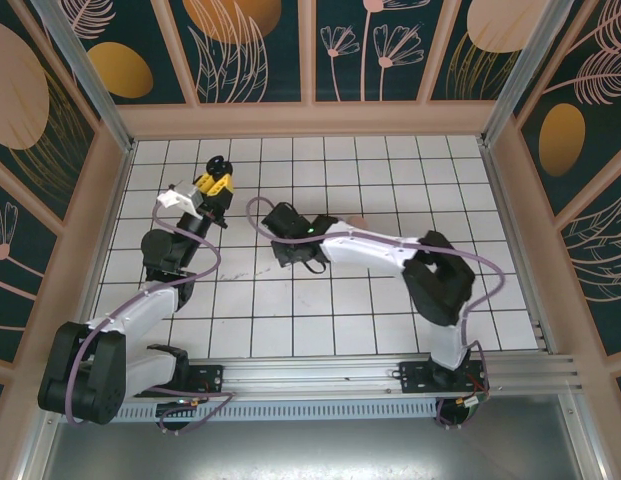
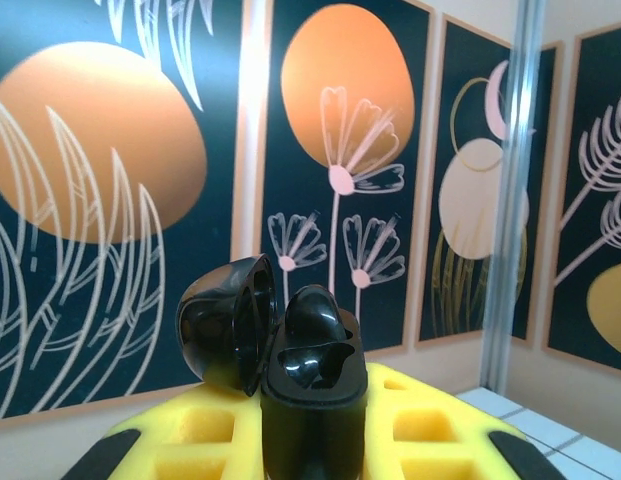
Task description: Insert wireless bluetooth earbuds into charging case
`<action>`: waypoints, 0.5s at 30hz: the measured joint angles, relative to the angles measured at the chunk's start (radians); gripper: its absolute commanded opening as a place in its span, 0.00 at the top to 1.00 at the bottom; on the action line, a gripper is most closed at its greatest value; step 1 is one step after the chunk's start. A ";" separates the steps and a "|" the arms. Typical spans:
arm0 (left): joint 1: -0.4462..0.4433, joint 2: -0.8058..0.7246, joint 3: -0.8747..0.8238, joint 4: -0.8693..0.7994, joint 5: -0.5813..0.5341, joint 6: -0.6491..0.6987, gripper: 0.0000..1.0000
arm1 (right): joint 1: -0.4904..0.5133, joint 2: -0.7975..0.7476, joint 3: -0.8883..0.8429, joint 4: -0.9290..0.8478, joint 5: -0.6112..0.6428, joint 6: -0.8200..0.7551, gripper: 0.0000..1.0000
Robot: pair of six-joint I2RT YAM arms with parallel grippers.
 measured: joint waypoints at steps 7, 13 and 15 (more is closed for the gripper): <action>-0.001 0.000 0.012 -0.032 0.140 -0.003 1.00 | -0.019 -0.235 -0.024 0.017 0.048 -0.007 0.88; -0.053 0.002 0.008 -0.014 0.251 0.003 1.00 | -0.029 -0.396 -0.006 0.027 0.074 -0.041 0.88; -0.090 0.002 0.008 -0.028 0.277 0.028 1.00 | -0.029 -0.437 0.006 0.039 0.073 -0.061 0.88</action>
